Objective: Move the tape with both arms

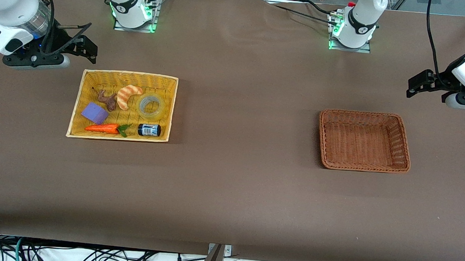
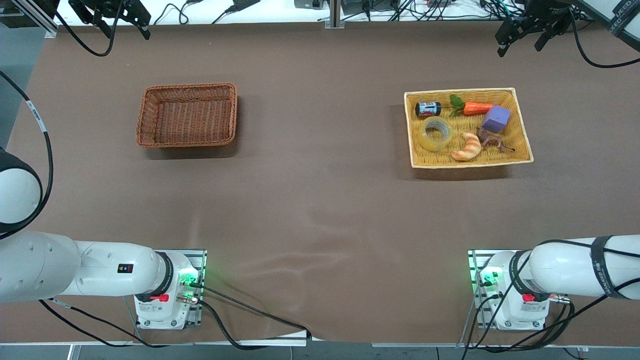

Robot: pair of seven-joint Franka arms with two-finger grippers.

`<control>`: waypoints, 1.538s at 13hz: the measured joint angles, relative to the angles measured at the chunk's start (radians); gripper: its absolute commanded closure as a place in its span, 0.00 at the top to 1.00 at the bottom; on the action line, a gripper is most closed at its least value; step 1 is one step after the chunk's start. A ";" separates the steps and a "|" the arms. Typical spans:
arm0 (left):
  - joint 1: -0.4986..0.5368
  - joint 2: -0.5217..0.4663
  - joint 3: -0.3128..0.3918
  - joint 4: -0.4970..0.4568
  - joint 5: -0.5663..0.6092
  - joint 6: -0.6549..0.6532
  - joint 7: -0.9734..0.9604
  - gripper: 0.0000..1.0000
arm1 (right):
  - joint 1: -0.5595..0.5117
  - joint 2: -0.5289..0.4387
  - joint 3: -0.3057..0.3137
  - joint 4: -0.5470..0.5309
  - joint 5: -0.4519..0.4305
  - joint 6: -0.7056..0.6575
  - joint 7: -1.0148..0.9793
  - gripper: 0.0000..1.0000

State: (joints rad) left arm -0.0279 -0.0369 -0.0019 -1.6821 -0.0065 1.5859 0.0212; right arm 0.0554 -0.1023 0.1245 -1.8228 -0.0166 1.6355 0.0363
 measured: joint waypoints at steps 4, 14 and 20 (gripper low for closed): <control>0.000 0.000 0.000 0.000 0.000 0.000 0.000 1.00 | 0.000 0.000 0.000 0.000 0.000 -0.002 0.000 1.00; 0.000 0.000 0.000 0.000 0.000 0.000 0.000 1.00 | 0.000 0.000 0.000 -0.001 0.000 -0.035 -0.004 1.00; 0.000 0.000 0.000 0.000 0.000 0.000 0.000 1.00 | 0.000 0.008 0.000 -0.151 0.001 0.110 -0.004 1.00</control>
State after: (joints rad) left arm -0.0279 -0.0370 -0.0019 -1.6820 -0.0065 1.5859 0.0212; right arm 0.0554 -0.0939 0.1245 -1.9736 -0.0154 1.7454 0.0325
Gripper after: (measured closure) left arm 0.000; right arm 0.000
